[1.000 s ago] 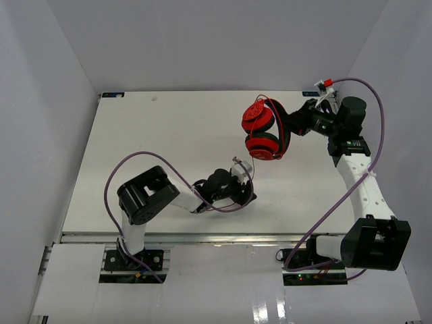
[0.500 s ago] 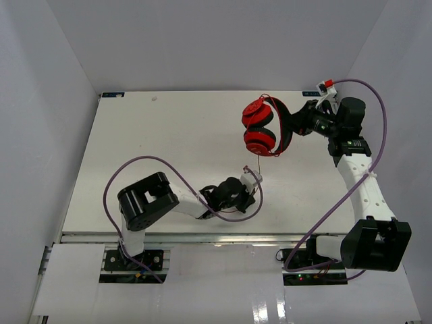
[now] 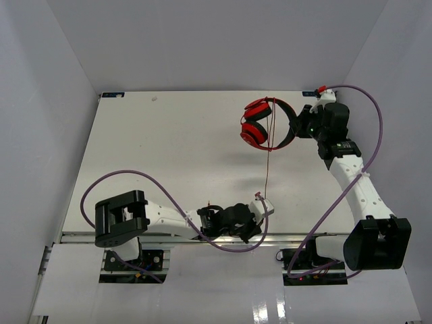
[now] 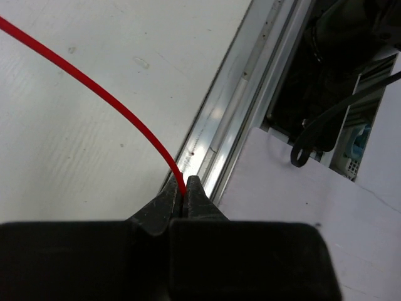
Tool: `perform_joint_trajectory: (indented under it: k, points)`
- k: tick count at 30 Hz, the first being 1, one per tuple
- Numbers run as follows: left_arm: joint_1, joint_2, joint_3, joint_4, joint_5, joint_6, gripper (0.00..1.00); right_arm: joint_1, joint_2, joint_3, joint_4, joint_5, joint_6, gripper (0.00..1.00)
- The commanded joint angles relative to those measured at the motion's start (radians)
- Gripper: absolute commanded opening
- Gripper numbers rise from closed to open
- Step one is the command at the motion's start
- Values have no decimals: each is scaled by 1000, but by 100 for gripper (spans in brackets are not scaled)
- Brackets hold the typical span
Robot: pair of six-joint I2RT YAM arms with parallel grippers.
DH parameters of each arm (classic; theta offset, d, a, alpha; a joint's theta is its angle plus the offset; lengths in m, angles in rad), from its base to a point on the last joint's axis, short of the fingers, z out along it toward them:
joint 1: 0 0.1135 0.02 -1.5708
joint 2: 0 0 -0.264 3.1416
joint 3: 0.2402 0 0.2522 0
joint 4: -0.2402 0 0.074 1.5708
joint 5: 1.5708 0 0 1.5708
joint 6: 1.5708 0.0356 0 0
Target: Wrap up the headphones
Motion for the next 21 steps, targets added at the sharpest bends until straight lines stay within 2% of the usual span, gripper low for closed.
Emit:
perform_joint_trajectory:
  k: [1, 21]
  points:
    - [-31, -44, 82, -113, -10, 4, 0, 3, -8, -25, 103, 124, -33, 8]
    - [-101, -257, 201, -403, -133, 93, 0, 3, -1, -162, 220, 152, -206, 8]
